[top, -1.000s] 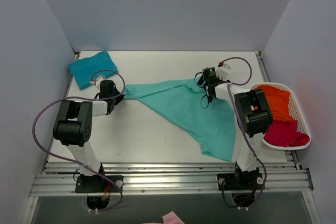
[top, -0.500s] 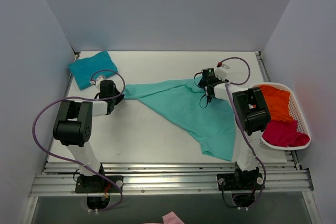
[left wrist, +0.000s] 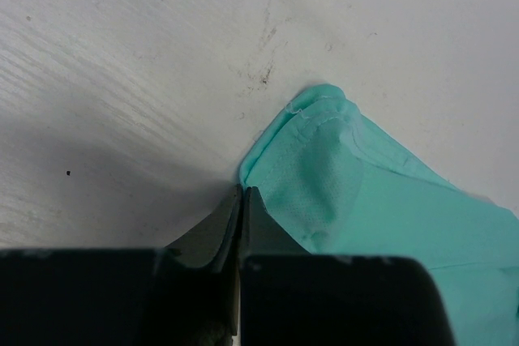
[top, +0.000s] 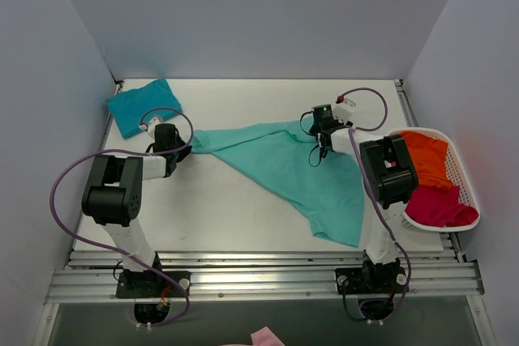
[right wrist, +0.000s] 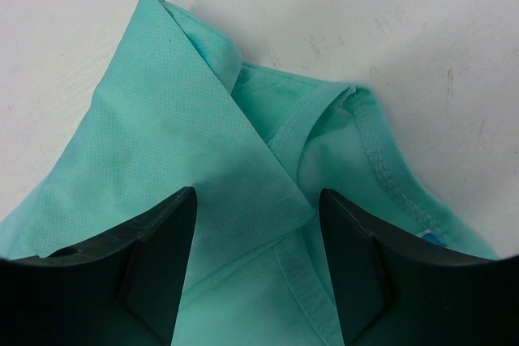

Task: Fold and stack the t-shirts
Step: Flatten the tshirt out

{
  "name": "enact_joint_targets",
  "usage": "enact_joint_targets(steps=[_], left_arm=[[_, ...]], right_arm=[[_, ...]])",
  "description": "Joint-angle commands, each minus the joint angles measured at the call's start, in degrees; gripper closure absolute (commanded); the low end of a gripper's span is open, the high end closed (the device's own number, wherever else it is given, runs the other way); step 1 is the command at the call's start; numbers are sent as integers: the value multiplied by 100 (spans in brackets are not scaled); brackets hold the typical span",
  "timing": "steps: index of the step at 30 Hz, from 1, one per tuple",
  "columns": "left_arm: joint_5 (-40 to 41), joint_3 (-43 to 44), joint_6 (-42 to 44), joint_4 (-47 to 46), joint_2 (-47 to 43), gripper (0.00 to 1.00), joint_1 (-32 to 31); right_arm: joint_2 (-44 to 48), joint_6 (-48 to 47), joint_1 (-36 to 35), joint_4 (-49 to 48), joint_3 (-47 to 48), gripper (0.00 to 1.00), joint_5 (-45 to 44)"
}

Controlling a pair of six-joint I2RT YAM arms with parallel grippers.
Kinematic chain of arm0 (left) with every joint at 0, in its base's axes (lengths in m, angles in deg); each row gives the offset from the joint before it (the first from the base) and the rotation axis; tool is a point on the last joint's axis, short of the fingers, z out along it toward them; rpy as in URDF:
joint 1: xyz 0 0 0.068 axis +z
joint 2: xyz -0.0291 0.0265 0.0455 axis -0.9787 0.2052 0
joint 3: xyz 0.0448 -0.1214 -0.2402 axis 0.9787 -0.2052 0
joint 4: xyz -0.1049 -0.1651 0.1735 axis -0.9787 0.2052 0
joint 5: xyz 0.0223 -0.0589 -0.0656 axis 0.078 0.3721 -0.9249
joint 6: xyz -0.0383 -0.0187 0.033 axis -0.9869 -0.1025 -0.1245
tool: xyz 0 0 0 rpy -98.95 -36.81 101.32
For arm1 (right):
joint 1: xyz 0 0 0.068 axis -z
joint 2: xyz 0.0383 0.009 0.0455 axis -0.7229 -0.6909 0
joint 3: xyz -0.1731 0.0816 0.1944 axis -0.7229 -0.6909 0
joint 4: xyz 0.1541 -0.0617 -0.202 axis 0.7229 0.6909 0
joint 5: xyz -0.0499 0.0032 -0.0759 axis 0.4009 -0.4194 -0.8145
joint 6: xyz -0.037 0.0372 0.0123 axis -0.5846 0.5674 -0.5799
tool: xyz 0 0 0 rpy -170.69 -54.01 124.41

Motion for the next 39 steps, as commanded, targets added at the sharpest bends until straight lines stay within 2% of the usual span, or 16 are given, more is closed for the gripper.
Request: enact_joint_targets(steps=[1,3,12,17,22,23,25,28,29,30,39], left_arm=[[-50,40,117,-260,28,98,24],[-50,31,117,-260,28,98,24],[-33,31,134,-278,28,98,7],[-33,23,134,-278,28,98,15],[-24,31,134,-286,28,98,7],[-24,23,134,-286,28,98,15],[-24,23,134,-286,28,98,15],[-24,23,134,-286,28,98,15],[-24,23,143,-286,28,98,15],[-24,23,143,-295,28,98,15],[2,-12,248,-374,-59,98,-20]], right_arm=[[245,-21,19,-20,99,43,-287],[263,-29,19,-19,108,47,-270],[448,-29,19,16,38,54,-313],[448,-38,19,33,64,64,-287],[465,-47,11,25,55,66,-296],[448,-47,19,16,64,70,-287],[439,-56,19,16,64,71,-287],[395,-65,19,16,82,82,-252],[377,-65,19,16,73,96,-243],[369,-65,19,16,82,100,-243],[579,-91,-24,7,11,100,-296]])
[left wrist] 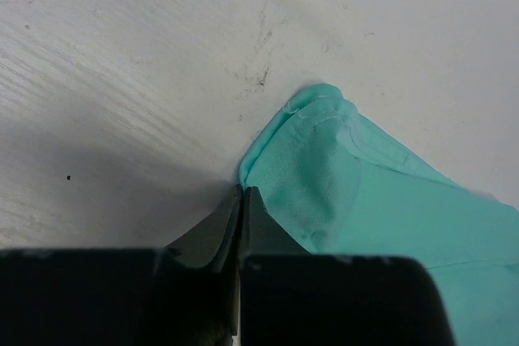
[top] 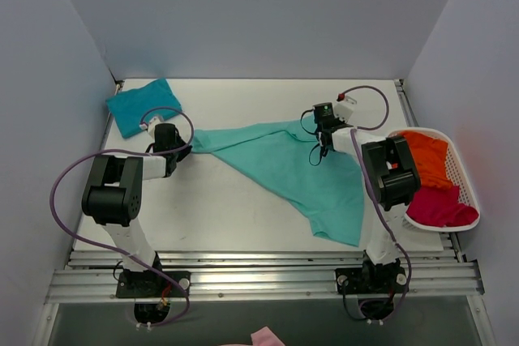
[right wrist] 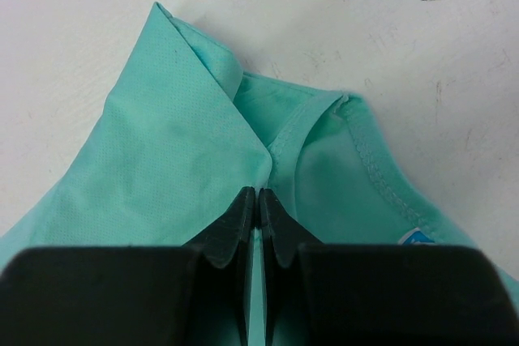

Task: Fold and stack the t-shirts
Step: Flatten the tshirt out

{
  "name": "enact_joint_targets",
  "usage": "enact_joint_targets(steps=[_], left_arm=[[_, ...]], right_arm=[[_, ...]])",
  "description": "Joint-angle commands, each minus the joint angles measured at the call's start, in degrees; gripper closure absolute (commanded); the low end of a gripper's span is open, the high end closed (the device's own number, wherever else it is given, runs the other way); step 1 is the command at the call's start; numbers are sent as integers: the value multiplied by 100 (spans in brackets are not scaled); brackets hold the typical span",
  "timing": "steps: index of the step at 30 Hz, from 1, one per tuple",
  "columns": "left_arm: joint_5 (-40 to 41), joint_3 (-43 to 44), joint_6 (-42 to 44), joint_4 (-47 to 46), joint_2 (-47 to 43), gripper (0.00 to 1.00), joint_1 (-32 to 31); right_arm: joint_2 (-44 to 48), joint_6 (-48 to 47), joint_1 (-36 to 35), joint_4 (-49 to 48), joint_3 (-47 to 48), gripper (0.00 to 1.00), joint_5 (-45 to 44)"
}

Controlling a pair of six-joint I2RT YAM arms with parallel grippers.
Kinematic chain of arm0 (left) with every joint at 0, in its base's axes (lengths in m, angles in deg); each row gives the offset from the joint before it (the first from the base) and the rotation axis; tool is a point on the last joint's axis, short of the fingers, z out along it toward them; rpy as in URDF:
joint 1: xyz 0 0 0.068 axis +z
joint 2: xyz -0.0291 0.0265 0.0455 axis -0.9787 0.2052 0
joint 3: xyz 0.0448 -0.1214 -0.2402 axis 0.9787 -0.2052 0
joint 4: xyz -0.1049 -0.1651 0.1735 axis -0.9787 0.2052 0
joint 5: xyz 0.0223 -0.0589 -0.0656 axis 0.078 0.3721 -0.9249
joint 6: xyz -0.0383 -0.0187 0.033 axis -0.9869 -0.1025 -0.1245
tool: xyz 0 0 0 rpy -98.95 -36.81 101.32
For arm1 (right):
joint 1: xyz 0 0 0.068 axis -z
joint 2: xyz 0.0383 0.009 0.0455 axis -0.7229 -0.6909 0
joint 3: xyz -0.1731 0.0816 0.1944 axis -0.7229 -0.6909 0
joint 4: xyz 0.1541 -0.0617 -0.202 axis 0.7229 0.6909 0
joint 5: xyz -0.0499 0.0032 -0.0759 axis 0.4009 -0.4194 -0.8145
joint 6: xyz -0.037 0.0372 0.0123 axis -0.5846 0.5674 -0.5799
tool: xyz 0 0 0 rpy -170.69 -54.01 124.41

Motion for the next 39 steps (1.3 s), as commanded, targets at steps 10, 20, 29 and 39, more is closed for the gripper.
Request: enact_joint_targets(steps=[10,20,29,39], left_arm=[[1036,354,1254,1678,-4271,98,-800],[-657,1763,2064,3175,-7256,98,-1021],[-1643,2237,2143,2709,-8444,98,-1022],[-221,2563,2319,2849,-7253,98,-1004]], right_arm=[[3920,-948,-1445,-189,-452,100,-1736],[7563,-3102,-3512,-2042,-1181,100,447],[8497,-3209,-3398,-1911,-462,100,2742],[6893,-3973,-2949,-1402,1031,100,518]])
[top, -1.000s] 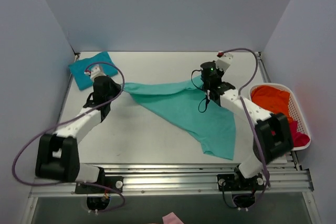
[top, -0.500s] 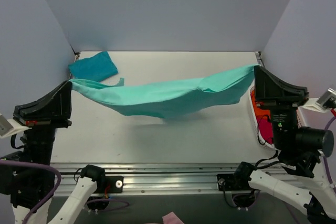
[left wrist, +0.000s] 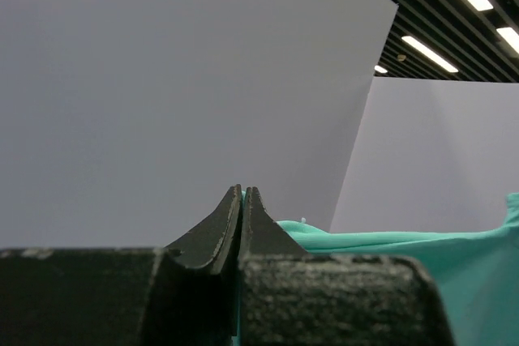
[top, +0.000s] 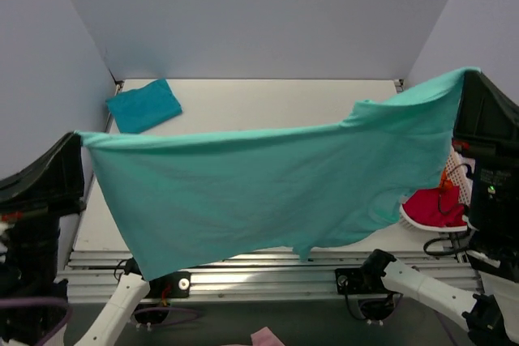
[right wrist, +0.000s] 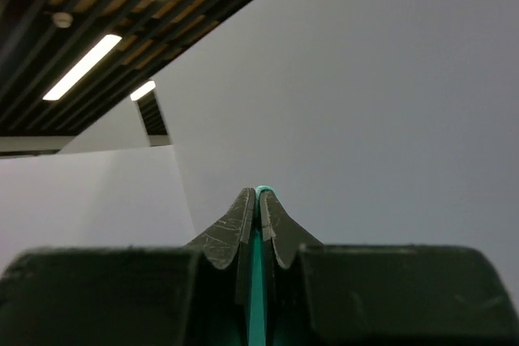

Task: Fold and stack the t-shirts
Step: Flatten the tshirt out

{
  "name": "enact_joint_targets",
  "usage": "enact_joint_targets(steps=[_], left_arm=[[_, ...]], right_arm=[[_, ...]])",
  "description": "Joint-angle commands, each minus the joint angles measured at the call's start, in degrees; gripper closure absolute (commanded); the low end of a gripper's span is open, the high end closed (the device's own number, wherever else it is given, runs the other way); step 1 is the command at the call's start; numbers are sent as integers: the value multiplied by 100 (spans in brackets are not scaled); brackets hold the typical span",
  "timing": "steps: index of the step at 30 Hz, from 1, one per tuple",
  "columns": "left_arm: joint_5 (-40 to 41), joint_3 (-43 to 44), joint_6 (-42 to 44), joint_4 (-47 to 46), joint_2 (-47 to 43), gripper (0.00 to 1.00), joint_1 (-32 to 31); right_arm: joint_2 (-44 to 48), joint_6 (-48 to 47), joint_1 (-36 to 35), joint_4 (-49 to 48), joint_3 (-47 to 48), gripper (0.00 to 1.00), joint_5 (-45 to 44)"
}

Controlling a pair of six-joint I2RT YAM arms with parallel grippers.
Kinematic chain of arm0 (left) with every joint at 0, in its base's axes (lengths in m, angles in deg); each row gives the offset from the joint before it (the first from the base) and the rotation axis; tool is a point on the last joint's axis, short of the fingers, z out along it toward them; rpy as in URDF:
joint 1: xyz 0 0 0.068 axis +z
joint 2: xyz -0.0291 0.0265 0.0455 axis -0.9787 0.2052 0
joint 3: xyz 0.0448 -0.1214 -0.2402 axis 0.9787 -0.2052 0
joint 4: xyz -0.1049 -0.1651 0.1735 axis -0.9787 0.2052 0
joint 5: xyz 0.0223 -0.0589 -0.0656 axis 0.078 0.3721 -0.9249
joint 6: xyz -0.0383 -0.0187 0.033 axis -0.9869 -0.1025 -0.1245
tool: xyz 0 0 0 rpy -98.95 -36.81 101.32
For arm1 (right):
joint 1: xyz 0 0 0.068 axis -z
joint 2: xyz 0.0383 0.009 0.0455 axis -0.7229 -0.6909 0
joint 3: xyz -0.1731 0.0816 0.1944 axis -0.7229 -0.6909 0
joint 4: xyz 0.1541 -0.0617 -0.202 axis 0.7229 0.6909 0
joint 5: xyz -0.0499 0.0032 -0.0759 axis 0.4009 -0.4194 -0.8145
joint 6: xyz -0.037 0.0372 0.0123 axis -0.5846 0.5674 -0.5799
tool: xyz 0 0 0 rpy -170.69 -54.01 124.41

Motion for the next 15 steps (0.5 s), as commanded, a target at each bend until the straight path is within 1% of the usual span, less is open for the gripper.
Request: enact_joint_targets(steps=[1,2,3,5,6,7,9,10,11,12,14,15], left_arm=[[728,-115,129,84,1088,98,3],[947,-245,138,5,1255,98,12],[1054,-334,155,-82,1544,98,12],[1212,-483,173,-285,1844,98,21],[1370,-597,182,-338,2159,98,21],[1415,-659,173,-416,2310,98,47],[1485,-869,120,-522,2783,98,100],[1486,-958,68,-653,2952,98,144],[1459,-1054,-54,-846,3127,98,240],[1398,-1247,-117,-1031,3503,98,310],[1337,-1397,-309,-1181,3953,98,425],[1327,-1459,-328,-1286,4443,98,504]], right_arm=[[-1165,-614,28,96,395,100,-1403],[-1350,-832,28,70,395,100,-1641],[-1734,-948,36,-122,317,100,-2131],[-2123,-1141,54,-334,167,100,-2564],[-2525,-1273,141,-544,79,100,-2749],[-2738,-1265,246,-598,-78,100,-3021],[-3116,-934,510,-633,-237,100,-3076],[-3475,-766,816,-625,-412,100,-3119],[-3644,-590,967,-608,-501,100,-3085],[-4019,-328,1229,-660,-588,100,-3076],[-4434,-72,1442,-660,-747,100,-3076],[-4880,8,1530,-712,-774,100,-3102]])
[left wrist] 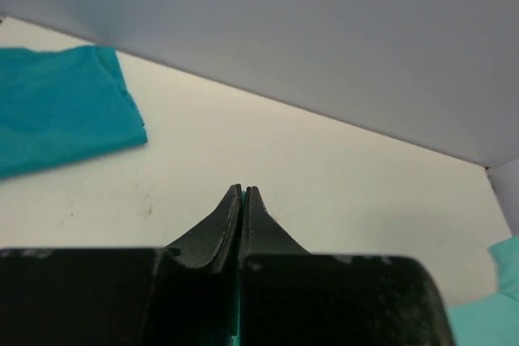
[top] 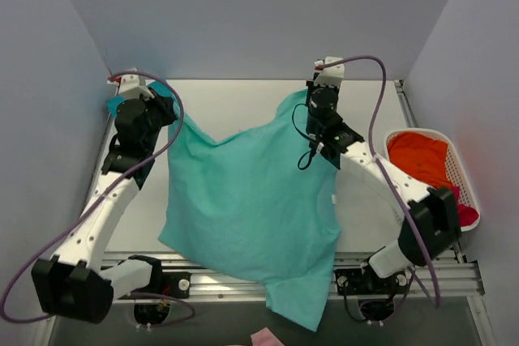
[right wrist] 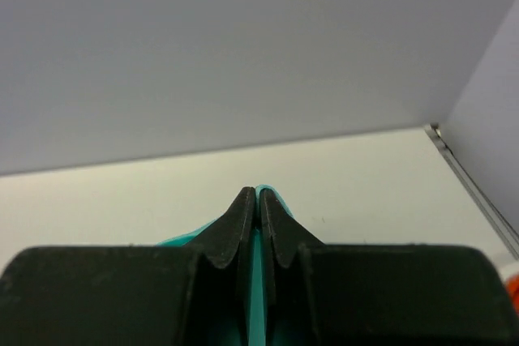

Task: Fold and stack the t-shirts
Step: Flatten the tshirt out

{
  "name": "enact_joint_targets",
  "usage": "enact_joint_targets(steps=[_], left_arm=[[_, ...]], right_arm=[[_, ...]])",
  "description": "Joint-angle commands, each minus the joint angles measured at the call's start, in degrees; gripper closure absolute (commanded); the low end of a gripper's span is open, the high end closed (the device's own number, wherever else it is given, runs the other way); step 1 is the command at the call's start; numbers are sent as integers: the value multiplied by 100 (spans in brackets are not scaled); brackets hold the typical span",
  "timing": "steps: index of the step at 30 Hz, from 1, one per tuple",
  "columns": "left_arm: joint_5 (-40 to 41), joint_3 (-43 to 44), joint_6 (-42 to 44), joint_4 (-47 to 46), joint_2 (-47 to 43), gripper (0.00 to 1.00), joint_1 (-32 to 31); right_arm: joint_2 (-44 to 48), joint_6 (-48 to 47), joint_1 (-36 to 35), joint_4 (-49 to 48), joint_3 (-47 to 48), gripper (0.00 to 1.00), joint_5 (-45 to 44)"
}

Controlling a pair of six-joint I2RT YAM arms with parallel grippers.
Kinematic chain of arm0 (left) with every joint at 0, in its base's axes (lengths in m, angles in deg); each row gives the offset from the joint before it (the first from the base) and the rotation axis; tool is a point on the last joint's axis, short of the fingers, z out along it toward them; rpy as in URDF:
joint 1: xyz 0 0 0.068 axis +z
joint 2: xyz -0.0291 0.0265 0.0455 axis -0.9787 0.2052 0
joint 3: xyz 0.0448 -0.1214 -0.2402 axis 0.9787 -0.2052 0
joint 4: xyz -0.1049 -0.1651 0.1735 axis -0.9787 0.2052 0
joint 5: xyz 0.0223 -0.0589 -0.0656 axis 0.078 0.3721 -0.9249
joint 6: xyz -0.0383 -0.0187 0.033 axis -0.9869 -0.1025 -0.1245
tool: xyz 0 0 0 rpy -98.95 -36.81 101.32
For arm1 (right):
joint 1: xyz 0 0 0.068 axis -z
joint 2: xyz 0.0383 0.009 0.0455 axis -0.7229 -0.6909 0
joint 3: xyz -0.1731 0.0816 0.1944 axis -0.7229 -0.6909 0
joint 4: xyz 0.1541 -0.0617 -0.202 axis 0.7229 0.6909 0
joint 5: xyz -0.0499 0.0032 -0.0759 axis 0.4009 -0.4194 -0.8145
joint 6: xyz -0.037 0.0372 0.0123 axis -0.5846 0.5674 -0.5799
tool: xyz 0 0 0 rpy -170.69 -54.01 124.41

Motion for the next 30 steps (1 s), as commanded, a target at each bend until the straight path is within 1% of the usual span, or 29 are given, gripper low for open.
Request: enact_joint_targets(steps=[1,2,3,5,6,7,8,10,11,12,13,14,15,17,18,19,20,21,22,23,24,25,26,28,29,30], left_arm=[[103,-172,-269,-1022,807,98,233],[86,-173,-295,-1137,1106,98,277],[94,-129,-313,-1217,1744,98,347],[121,212,-339,-1332,2441,98,418],[121,388,-340,-1349,3149,98,479],[191,825,-287,-1315,3496,98,497],[287,1099,-252,-1192,4204,98,506],[367,1705,-182,-1086,4884,98,550],[393,2387,-173,-1016,5532,98,576],[420,2768,-181,-728,5869,83,611],[420,3241,-242,-482,6194,57,672],[455,4273,-312,-157,6815,22,717],[490,4744,-383,559,7082,6,752],[481,5467,-559,925,7470,6,875],[516,5722,-594,1031,7454,6,901],[603,5655,-638,963,7359,6,919],[665,5480,-647,806,7010,6,954],[770,4974,-656,404,6762,6,972],[850,4664,-647,156,6525,6,981],[929,4348,-638,-73,6009,6,981],[1060,3770,-621,-562,5743,6,972],[1122,3512,-586,-698,5497,6,981],[1175,3292,-551,-812,5051,6,972],[1315,2766,-559,-709,4626,6,972],[1368,2597,-577,-516,4233,6,963],[1404,2413,-603,-393,4046,6,972]], right_arm=[[-554,686,502,-494,-31,100,-499],[-791,740,591,-555,13,100,-508],[-1289,793,671,-599,39,100,-517],[-1828,986,908,-583,336,100,-499],[-2361,1021,952,-565,477,100,-508],[-2645,1030,996,-565,653,100,-517],[-3196,1039,1084,-513,1072,100,-569],[-3744,1048,1163,-390,1619,100,-570],[-4025,1048,1259,-189,1952,94,-543],[-4602,1048,1286,13,2765,53,-543],[-4904,1092,1313,233,3208,27,-691],[-5141,1118,1330,566,3630,2,-867],[-5527,1066,1331,691,4304,0,-1103],[-5706,978,1322,710,4670,0,-1228],[-5645,873,1304,597,4697,0,-1272],[-5532,811,1287,448,4498,0,-1447],[-5209,750,1261,46,4295,0,-1562],[-5014,627,1217,-184,4041,0,-1632],[-4795,600,1208,-404,3482,0,-1720],[-4366,608,1181,-746,3180,0,-1721],[-4153,678,1164,-871,2890,0,-1677],[-3933,679,1120,-959,2348,0,-1625],[-3531,679,1076,-1056,2090,0,-1676],[-3098,871,919,-987,1580,0,-1764],[-2652,977,865,-926,1055,0,-1713],[-2439,1091,813,-855,798,0,-1677]])
